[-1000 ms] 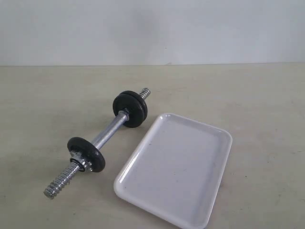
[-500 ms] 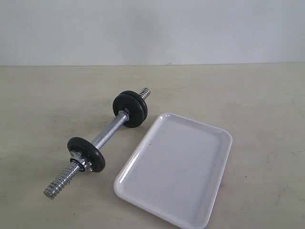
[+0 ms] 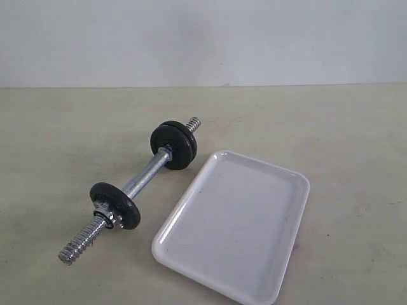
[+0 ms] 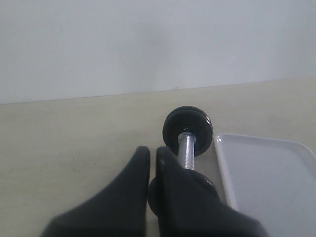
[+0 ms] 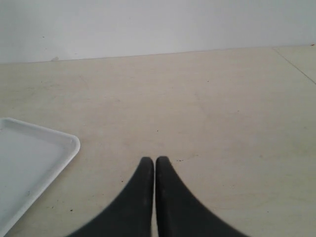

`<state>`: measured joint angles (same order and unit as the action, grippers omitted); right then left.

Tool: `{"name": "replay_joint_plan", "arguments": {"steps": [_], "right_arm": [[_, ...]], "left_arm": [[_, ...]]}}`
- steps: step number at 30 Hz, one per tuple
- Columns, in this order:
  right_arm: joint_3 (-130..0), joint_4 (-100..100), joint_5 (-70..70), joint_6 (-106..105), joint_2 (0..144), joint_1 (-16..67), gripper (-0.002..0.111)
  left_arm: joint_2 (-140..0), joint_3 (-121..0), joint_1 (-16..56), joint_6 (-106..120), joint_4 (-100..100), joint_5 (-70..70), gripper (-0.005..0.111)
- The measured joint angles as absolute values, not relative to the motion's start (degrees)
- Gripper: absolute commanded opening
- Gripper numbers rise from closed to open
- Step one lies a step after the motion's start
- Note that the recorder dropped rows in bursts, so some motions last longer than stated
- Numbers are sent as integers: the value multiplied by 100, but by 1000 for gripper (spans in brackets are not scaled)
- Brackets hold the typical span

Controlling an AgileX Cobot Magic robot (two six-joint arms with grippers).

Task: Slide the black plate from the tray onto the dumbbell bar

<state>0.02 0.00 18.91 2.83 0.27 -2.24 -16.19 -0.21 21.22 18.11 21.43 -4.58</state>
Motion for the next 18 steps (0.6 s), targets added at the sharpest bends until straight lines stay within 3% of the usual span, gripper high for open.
{"name": "replay_joint_plan", "arguments": {"steps": [12,18], "right_arm": [[2,0,1891,283,27,-224,0],[2,0,1891,272,27,-224,0]], "left_arm": [[-1619,-21,2045,1947,2044,-458,4],[-1399,-21,1033,2109,1966,-458,4]]}}
